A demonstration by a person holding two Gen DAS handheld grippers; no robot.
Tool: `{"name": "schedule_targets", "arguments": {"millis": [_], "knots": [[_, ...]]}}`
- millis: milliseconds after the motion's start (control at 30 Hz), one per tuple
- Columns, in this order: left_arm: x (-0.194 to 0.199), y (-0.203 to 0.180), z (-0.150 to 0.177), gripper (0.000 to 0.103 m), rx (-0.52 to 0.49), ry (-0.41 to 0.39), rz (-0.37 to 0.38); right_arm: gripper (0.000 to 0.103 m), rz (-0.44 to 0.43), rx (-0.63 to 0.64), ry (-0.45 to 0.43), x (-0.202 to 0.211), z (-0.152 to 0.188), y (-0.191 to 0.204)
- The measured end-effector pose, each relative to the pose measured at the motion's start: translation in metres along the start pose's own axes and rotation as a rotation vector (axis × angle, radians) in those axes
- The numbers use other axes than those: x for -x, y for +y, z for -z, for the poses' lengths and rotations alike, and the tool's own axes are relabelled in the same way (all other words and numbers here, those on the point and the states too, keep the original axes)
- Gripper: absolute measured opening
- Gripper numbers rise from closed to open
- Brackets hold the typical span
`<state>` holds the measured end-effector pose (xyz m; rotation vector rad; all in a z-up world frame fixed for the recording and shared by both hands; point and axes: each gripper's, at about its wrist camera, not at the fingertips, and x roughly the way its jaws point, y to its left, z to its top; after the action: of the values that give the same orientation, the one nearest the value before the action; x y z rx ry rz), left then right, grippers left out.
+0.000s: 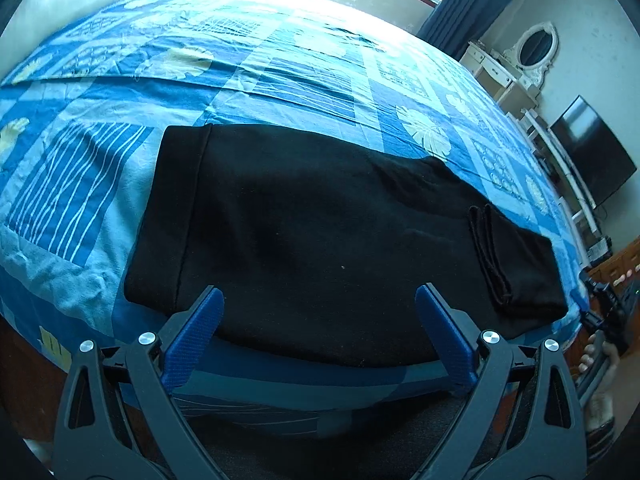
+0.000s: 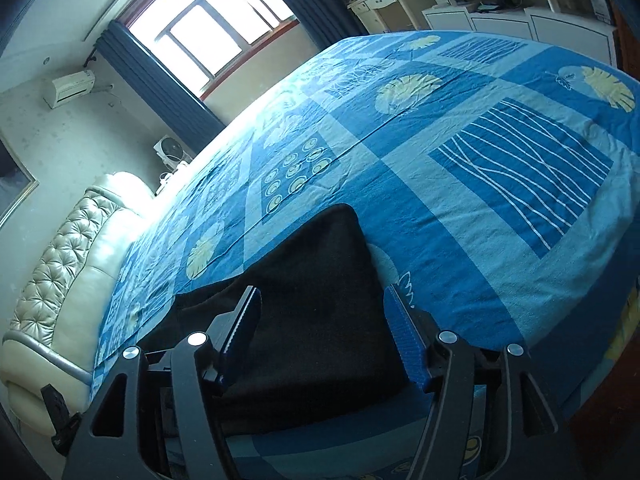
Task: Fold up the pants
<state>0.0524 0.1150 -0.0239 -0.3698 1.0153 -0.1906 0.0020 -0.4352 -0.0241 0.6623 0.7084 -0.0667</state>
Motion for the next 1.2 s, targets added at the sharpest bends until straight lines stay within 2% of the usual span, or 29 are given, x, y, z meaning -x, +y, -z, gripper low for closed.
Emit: {"name": "schedule_targets", "arguments": {"millis": [67,133,267,333,433,567,633,733,800,833,933,1100,1200], "knots": [[0.001,0.029,-0.011,0.096,0.113,0.009,0.096,0.064,-0.021,0.039,-0.010,0.002,0.005,0.019],[-0.001,0.055,-0.021,0.096,0.179,0.011,0.146,0.066,-0.054,0.069,-0.007,-0.001,0.011,0.040],[-0.010,0.094,-0.038,0.096,0.188,0.014,0.152,0.068,-0.131,0.143,0.046,-0.010,0.031,0.077],[-0.020,0.108,-0.043,0.092,0.190,0.039,0.194,0.068,-0.164,0.170,0.079,-0.015,0.040,0.090],[-0.036,0.120,-0.049,0.087,0.196,0.074,0.190,0.068,-0.203,0.199,0.122,-0.022,0.051,0.103],[-0.045,0.127,-0.053,0.084,0.212,0.069,0.287,0.068,-0.219,0.234,0.172,-0.032,0.065,0.112],[-0.052,0.124,-0.054,0.067,0.205,0.087,0.334,0.068,-0.224,0.233,0.192,-0.036,0.070,0.113],[-0.064,0.115,-0.051,0.054,0.198,0.123,0.398,0.068,-0.237,0.230,0.210,-0.039,0.075,0.114],[-0.074,0.114,-0.049,0.038,0.242,0.155,0.489,0.068,-0.248,0.234,0.214,-0.039,0.077,0.117],[-0.078,0.115,-0.047,0.033,0.267,0.161,0.507,0.068,-0.250,0.238,0.218,-0.040,0.079,0.118],[-0.083,0.115,-0.045,0.021,0.298,0.155,0.508,0.068,-0.243,0.254,0.221,-0.041,0.082,0.122],[-0.072,0.104,-0.049,0.018,0.309,0.153,0.460,0.068,-0.239,0.250,0.221,-0.039,0.083,0.119],[-0.053,0.086,-0.058,0.018,0.287,0.126,0.447,0.068,-0.236,0.226,0.220,-0.039,0.082,0.115]]}}
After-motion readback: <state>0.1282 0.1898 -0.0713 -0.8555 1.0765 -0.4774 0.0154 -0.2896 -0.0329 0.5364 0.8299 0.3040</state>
